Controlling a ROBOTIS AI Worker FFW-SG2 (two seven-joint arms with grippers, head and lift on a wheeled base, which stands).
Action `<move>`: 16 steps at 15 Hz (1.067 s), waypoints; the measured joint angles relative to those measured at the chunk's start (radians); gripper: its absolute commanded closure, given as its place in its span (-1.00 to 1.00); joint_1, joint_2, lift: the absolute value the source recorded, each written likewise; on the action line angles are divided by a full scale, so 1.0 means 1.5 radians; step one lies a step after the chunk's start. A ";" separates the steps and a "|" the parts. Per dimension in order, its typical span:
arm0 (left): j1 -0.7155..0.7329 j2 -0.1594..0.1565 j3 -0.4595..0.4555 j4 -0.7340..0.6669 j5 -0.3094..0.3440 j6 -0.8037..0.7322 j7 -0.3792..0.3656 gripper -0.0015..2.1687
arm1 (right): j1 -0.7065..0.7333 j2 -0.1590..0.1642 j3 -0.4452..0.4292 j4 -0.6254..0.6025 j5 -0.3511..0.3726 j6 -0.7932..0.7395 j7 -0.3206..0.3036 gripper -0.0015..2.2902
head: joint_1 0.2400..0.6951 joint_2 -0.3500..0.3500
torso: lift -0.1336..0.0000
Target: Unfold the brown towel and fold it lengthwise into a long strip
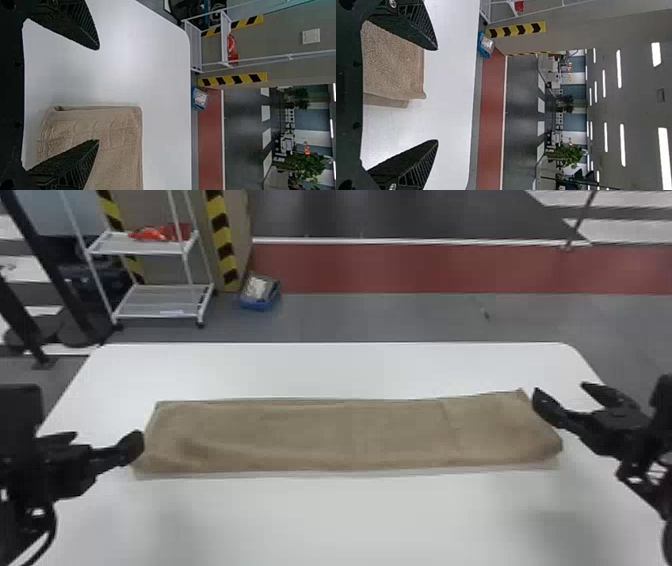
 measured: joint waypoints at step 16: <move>0.004 0.001 -0.004 0.037 0.012 -0.077 -0.006 -0.97 | 0.130 0.029 -0.017 -0.010 -0.009 -0.133 0.052 0.76 | 1.00 0.06 | -0.84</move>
